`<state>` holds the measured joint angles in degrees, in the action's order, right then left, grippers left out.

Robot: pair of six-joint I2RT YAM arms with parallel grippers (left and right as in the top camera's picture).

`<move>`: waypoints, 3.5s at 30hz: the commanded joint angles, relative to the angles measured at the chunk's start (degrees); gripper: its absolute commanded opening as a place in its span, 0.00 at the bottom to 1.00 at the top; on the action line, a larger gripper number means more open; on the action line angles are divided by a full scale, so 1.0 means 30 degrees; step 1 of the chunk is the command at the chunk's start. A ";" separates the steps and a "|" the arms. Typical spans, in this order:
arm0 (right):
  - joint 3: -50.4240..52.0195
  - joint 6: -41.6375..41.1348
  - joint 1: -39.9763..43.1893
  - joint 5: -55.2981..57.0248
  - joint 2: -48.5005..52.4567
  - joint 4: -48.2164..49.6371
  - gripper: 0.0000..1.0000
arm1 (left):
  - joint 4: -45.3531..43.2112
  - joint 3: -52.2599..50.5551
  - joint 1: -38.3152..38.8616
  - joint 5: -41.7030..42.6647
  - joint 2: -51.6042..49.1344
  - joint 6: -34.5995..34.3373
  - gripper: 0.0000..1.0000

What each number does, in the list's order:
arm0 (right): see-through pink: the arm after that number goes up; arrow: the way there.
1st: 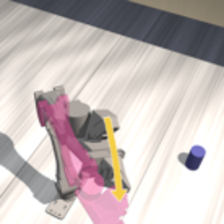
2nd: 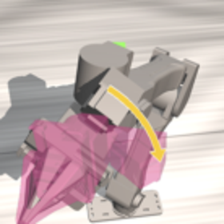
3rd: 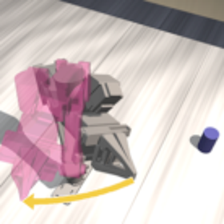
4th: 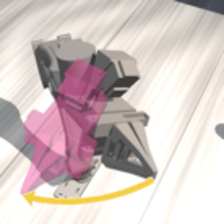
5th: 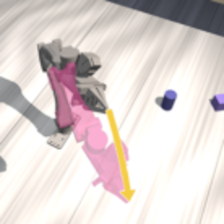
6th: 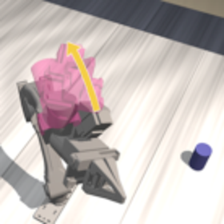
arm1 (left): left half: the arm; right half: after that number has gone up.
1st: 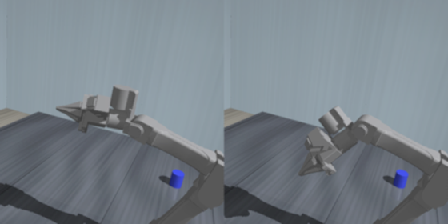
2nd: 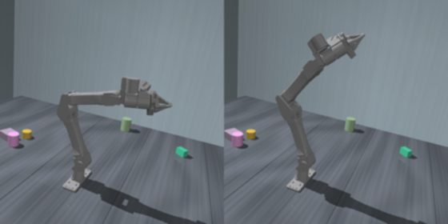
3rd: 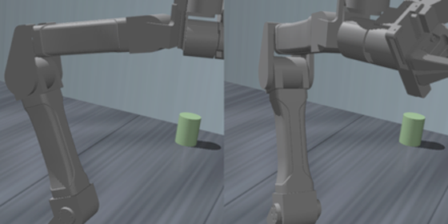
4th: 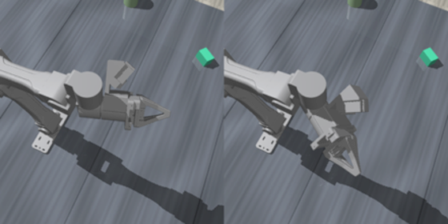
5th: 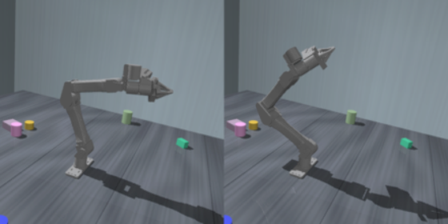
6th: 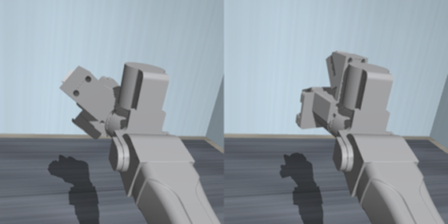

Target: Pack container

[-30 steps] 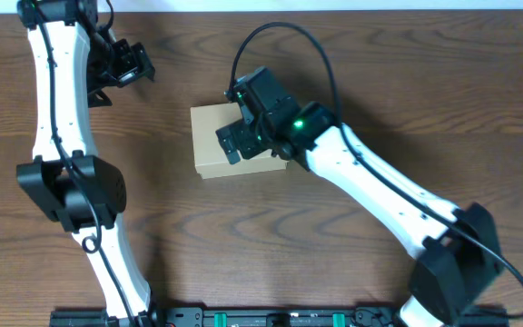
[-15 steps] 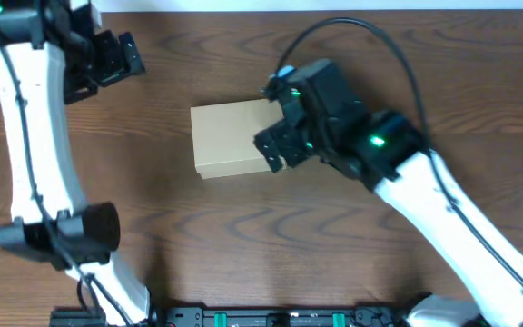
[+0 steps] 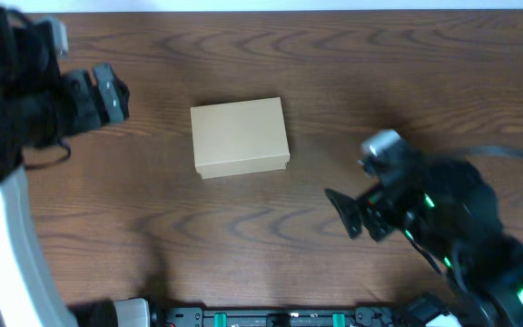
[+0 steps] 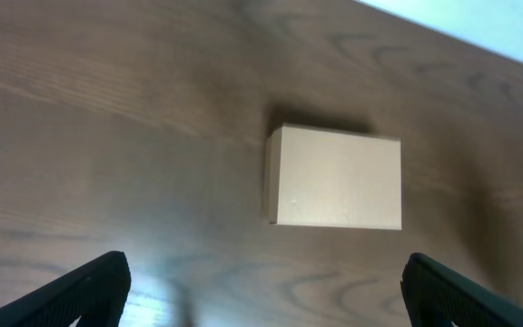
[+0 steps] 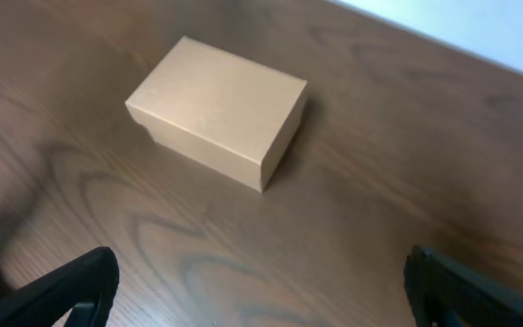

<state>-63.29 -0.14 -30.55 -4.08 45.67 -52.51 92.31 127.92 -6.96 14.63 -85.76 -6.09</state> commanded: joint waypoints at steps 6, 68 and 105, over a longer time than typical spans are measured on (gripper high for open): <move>0.1953 0.0357 0.0204 0.0503 -0.4481 0.0124 0.99 | 0.0415 -0.6586 -0.0066 -0.0401 0.6492 0.0233 0.95; 0.1960 0.0357 0.0204 0.0503 -0.4634 -0.3876 0.99 | -1.4338 -3.3346 0.1100 -0.3395 2.7649 0.4182 0.95; 0.1960 0.0357 0.0211 0.0495 -0.4634 -0.3876 0.99 | -1.3784 -3.7878 0.1217 -0.3585 2.8516 0.4605 0.95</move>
<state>-57.54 0.32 -30.28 -2.94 31.81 -64.07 47.75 14.50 -3.57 4.49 -0.73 7.35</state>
